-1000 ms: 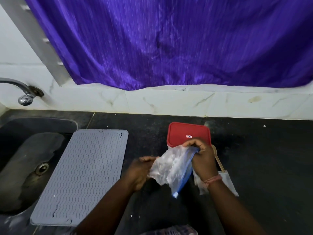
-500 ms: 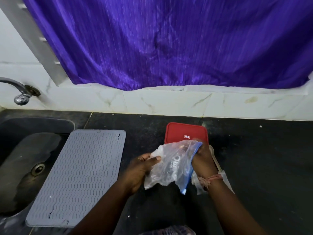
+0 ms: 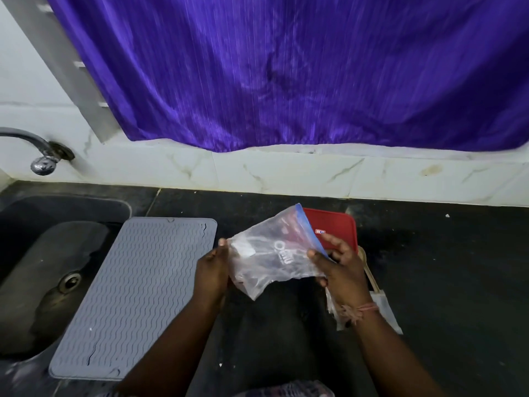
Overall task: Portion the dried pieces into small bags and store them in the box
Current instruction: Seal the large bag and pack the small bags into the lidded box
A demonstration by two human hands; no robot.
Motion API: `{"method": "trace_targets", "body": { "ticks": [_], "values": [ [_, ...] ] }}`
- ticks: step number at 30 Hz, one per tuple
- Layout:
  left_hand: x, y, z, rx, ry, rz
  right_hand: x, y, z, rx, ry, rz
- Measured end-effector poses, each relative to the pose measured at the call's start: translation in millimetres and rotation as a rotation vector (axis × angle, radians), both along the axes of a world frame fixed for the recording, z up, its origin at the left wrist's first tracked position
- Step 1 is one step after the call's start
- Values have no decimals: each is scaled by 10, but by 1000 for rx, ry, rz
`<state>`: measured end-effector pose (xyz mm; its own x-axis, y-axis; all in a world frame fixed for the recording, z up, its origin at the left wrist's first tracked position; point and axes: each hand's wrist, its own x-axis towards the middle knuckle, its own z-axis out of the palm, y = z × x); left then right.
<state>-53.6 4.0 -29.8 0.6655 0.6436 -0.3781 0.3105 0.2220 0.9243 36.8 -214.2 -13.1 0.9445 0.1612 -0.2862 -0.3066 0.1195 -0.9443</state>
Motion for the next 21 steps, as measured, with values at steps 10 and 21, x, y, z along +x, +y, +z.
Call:
{"method": "trace_targets", "body": {
  "ticks": [10, 21],
  "values": [
    [83, -267, 206, -748, 123, 10, -36, 109, -37, 5, -179, -113],
    [134, -326, 134, -1000, 156, 86, -74, 97, -114, 64, -208, -68]
  ]
}}
